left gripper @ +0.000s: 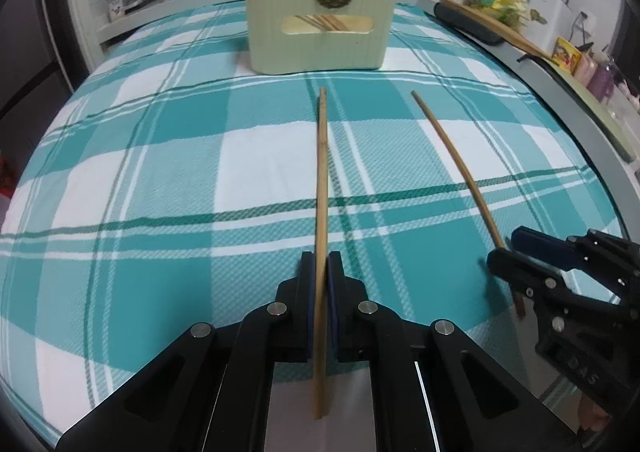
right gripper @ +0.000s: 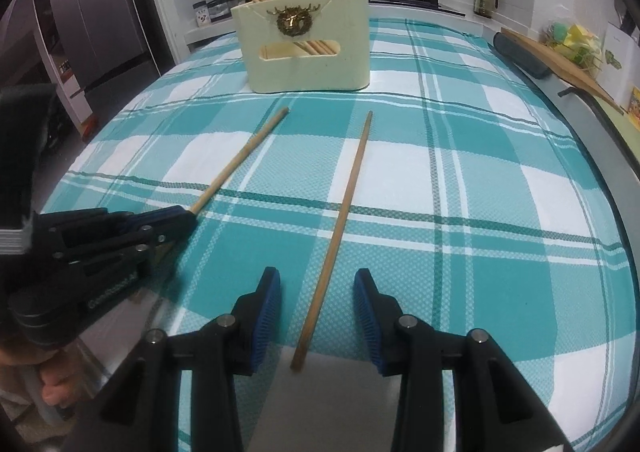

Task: Organize utensils
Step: 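Grasp a remaining chopstick with left tool while right tool approaches the other, then grasp the last bamboo chopstick with right tool while left tool holds its chopstick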

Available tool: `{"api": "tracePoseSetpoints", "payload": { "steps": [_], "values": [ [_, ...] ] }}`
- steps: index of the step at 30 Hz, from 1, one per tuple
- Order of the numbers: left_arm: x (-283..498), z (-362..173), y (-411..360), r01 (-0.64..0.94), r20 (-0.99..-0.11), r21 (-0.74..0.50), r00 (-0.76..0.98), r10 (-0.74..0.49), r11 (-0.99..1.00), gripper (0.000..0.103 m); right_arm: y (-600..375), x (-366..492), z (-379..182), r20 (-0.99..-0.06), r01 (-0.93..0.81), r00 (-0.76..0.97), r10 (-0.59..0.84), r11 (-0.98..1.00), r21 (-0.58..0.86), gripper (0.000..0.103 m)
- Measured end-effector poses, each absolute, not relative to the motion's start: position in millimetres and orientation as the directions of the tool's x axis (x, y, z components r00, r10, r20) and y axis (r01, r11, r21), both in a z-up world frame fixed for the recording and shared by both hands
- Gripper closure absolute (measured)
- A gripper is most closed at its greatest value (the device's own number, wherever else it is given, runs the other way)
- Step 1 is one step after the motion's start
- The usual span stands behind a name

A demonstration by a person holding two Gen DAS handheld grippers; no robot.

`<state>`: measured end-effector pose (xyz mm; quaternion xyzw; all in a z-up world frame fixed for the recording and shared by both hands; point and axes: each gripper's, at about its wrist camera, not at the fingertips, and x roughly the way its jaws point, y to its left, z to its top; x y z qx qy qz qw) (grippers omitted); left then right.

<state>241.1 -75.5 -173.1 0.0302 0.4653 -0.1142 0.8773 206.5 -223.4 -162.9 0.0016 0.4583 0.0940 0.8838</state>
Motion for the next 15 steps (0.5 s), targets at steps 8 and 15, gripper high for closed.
{"api": "tracePoseSetpoints", "payload": {
  "steps": [8,15],
  "values": [
    [220,-172,-45,0.194,-0.833,-0.070,0.528,-0.164,0.978,0.097,-230,199,-169,-0.823,-0.098,0.563,0.074,0.995,0.022,0.096],
    [199,-169,-28,0.216,-0.840,-0.102,0.505,-0.200,0.971,0.061,-251,164,-167,-0.839,-0.051,0.543,0.035,0.999,0.008,0.095]
  ]
}}
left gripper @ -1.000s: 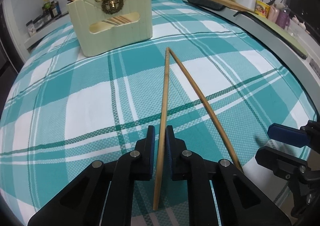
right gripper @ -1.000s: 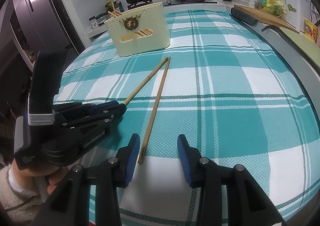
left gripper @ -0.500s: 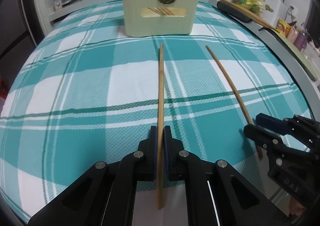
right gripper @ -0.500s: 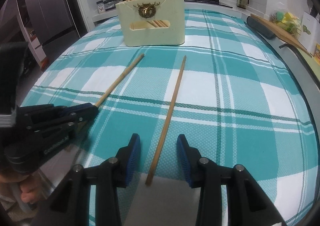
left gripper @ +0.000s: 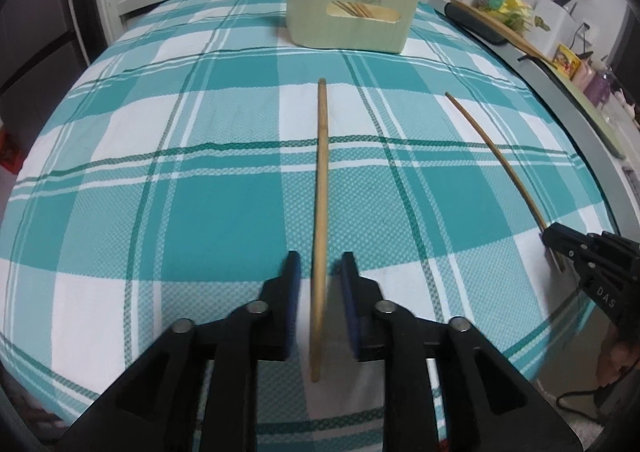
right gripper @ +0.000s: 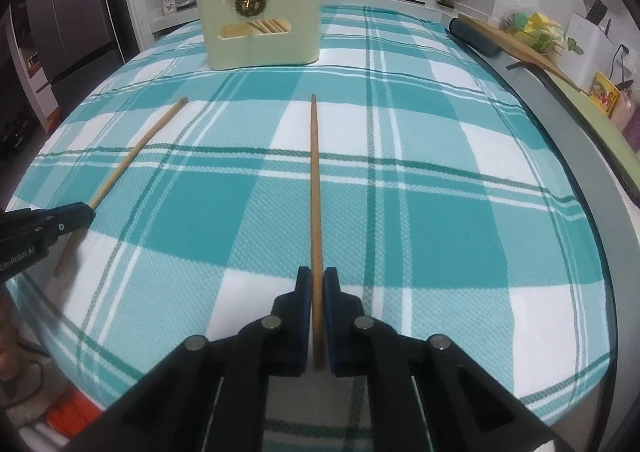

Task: Organize utensils
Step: 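Grasp the last bamboo chopstick with right tool while left tool holds its chopstick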

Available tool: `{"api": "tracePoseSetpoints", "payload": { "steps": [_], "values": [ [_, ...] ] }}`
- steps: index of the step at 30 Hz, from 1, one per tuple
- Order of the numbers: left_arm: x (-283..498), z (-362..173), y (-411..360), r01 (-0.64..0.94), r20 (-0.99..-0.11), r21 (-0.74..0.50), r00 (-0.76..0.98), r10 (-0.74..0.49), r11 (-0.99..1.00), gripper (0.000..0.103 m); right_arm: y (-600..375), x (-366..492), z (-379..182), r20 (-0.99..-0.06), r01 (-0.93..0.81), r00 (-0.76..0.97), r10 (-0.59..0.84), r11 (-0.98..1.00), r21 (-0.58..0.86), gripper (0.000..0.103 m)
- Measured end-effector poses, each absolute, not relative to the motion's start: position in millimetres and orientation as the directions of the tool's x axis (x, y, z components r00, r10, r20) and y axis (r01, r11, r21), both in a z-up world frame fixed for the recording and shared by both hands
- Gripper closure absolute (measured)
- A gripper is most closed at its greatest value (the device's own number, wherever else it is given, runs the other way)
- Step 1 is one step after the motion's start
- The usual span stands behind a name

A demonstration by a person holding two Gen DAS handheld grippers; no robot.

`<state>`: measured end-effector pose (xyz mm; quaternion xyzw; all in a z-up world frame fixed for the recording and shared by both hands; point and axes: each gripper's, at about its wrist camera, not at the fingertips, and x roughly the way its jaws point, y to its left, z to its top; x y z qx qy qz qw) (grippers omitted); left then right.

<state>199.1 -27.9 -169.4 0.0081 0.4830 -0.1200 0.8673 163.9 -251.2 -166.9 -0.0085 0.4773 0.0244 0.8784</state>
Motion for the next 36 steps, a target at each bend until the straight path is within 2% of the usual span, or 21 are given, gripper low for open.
{"api": "tracePoseSetpoints", "payload": {
  "steps": [1,2,3,5,7,11,15,20,23,27,36],
  "values": [
    [196,-168,-27,0.220,-0.838,-0.100,0.507,-0.201,0.970,0.040,-253,159,-166,-0.840,-0.054,0.542,0.043,0.998,0.016,0.095],
    [193,-166,-25,0.222,-0.834,-0.095,0.514,-0.199,0.970,0.033,-254,155,-164,-0.840,-0.057,0.540,0.053,0.998,0.026,0.088],
    [191,-163,-24,0.227,-0.828,-0.086,0.525,-0.196,0.970,0.026,-257,151,-162,-0.838,-0.057,0.542,0.063,0.998,0.038,0.075],
    [189,-159,-24,0.238,-0.820,-0.070,0.539,-0.192,0.969,0.021,-261,143,-156,-0.823,-0.051,0.564,0.073,0.997,0.054,0.059],
    [192,-155,-22,0.249,-0.812,-0.076,0.547,-0.205,0.966,0.014,-266,138,-150,-0.808,-0.045,0.584,0.078,0.997,0.064,0.057],
    [205,-150,-25,0.258,-0.790,-0.048,0.581,-0.195,0.965,0.010,-272,146,-147,-0.793,-0.035,0.600,0.104,0.994,0.105,0.048],
    [224,-150,-30,0.256,-0.794,0.025,0.592,-0.136,0.966,0.007,-273,165,-152,-0.795,-0.035,0.589,0.141,0.988,0.150,0.048],
    [251,-164,-30,0.286,-0.838,-0.001,0.522,-0.157,0.958,0.007,-262,188,-158,-0.819,-0.097,0.549,0.164,0.986,0.133,0.048],
    [260,-171,-33,0.294,-0.856,0.025,0.501,-0.131,0.955,0.007,-262,205,-164,-0.839,-0.114,0.515,0.176,0.984,0.136,0.048],
    [267,-182,-36,0.291,-0.878,0.061,0.471,-0.088,0.955,0.000,-264,222,-168,-0.857,-0.142,0.478,0.192,0.980,0.140,0.048],
    [275,-185,-30,0.338,-0.888,0.005,0.435,-0.151,0.941,0.000,-256,235,-169,-0.890,-0.230,0.438,0.128,0.973,0.027,0.049]
  ]
}}
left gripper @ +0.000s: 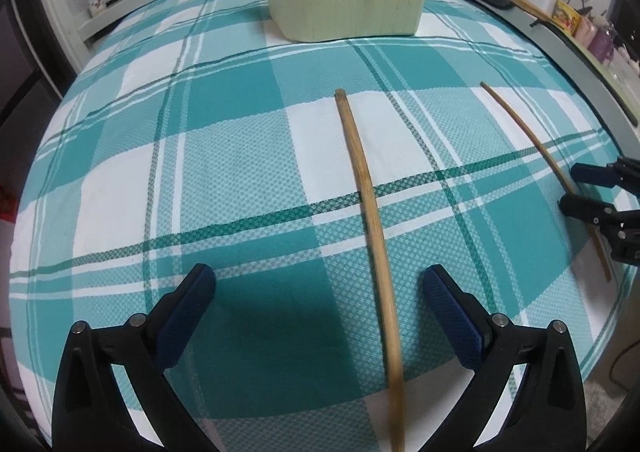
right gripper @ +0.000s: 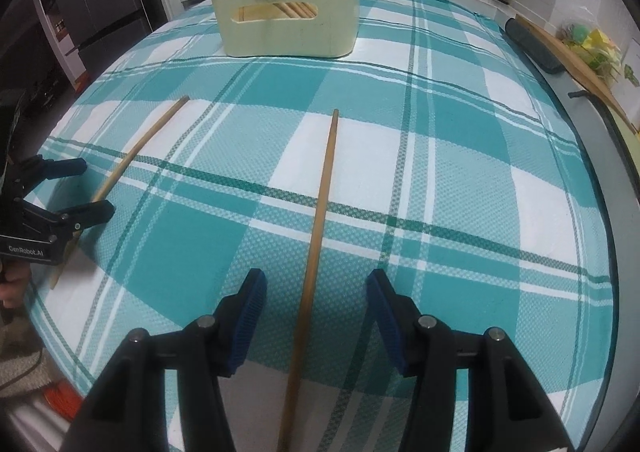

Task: Organize utensils
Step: 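Grasp the last bamboo chopstick with right tool while left tool holds its chopstick, then lift both held chopsticks upright and carry them above the holder box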

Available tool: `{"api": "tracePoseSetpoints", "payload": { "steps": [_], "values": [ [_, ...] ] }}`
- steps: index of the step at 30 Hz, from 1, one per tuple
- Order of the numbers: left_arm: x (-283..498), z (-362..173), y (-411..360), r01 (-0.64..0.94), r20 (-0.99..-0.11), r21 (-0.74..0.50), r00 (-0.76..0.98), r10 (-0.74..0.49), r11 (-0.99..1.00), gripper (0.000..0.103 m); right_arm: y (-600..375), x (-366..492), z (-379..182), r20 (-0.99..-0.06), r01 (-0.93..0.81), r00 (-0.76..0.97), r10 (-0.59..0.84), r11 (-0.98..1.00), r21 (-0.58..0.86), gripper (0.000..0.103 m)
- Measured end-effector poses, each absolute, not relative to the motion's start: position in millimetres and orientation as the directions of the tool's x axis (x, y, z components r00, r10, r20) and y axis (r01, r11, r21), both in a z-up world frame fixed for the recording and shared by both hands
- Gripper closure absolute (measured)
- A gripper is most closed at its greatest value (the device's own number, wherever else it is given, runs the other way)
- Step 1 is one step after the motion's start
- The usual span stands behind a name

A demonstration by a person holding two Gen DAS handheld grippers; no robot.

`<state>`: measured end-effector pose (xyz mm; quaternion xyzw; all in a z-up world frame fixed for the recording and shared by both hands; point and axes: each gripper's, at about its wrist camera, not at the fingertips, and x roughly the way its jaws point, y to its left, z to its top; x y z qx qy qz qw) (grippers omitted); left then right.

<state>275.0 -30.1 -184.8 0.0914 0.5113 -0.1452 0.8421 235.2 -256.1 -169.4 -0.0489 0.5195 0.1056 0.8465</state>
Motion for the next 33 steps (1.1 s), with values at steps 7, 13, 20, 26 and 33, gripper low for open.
{"api": "tracePoseSetpoints", "payload": {
  "steps": [7,13,20,26,33],
  "values": [
    [301,-183,-38,0.401,-0.921,0.013,0.362,-0.146,0.916,0.000,-255,243,-169,-0.896,-0.257,0.428,0.122,0.966,0.008,0.055],
    [329,-178,-56,0.450,-0.927,-0.009,0.332,-0.177,0.893,0.014,-243,279,-167,-0.913,-0.301,0.381,0.142,0.953,0.023,0.079],
    [348,-172,-71,0.453,-0.927,-0.013,0.330,-0.181,0.891,0.051,-226,325,-168,-0.923,-0.322,0.362,0.127,0.947,0.003,0.086],
    [349,-166,-73,0.442,-0.908,-0.033,0.361,-0.211,0.897,0.097,-218,341,-168,-0.921,-0.302,0.373,0.112,0.953,-0.006,0.097],
    [334,-115,-55,0.406,-0.816,-0.101,0.489,-0.309,0.908,0.097,-233,327,-122,-0.839,-0.252,0.493,0.231,0.961,0.117,0.098]
  ]
}}
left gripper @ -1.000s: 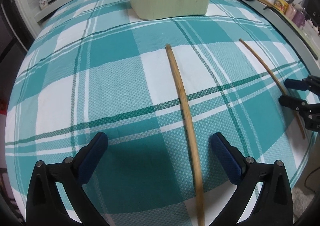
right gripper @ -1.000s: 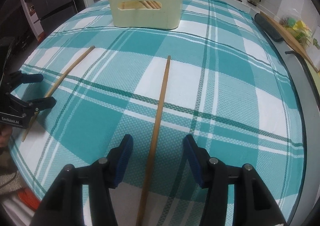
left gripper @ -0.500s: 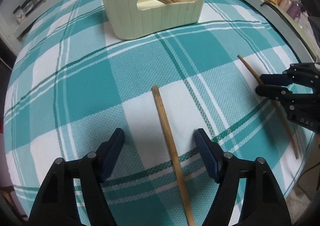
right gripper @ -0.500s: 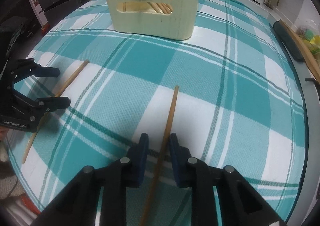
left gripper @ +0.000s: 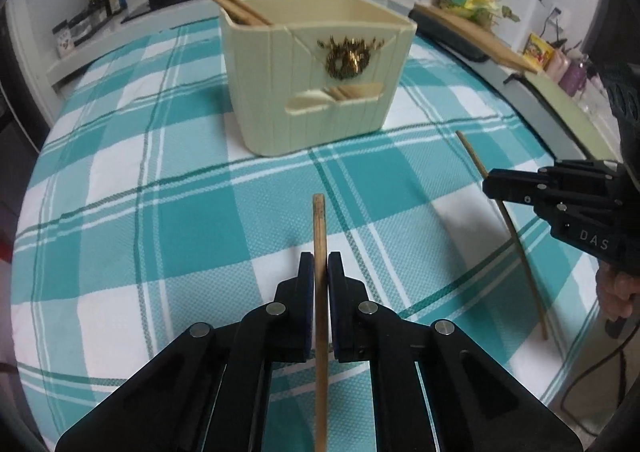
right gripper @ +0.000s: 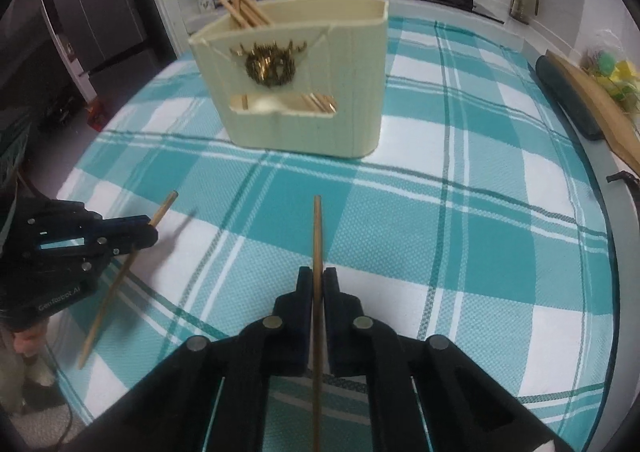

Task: Organize utensils
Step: 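Lift both held chopsticks upright and carry them above the holder box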

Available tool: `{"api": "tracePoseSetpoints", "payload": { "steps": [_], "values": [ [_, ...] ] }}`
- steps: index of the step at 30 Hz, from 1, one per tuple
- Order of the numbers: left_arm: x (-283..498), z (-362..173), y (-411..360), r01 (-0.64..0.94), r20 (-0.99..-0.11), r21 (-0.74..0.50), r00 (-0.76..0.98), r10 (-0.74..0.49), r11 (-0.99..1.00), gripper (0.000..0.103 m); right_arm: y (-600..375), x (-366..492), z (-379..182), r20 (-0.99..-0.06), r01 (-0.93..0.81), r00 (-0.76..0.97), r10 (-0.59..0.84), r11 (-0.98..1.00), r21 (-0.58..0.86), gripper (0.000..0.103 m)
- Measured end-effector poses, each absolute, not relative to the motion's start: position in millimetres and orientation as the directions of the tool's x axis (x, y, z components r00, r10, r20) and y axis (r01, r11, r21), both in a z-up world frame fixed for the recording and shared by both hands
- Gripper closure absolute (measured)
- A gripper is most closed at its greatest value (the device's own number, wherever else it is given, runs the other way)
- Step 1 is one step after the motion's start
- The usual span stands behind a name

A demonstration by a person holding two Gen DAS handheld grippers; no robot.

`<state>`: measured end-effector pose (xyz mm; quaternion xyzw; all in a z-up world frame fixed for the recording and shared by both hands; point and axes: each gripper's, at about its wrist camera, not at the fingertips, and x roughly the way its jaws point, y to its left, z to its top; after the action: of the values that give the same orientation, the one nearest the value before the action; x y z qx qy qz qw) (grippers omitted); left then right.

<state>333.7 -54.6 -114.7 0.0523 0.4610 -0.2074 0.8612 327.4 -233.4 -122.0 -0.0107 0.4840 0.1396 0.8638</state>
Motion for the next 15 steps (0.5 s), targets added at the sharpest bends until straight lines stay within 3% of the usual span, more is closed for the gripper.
{"api": "tracePoseSetpoints", "payload": {
  "steps": [15],
  "values": [
    [256,-6,-28,0.424,-0.566,-0.146,0.705,-0.426,0.894,0.097,-241,249,-3,-0.619,-0.284,0.727,0.297,0.951,0.123,0.098]
  ]
}}
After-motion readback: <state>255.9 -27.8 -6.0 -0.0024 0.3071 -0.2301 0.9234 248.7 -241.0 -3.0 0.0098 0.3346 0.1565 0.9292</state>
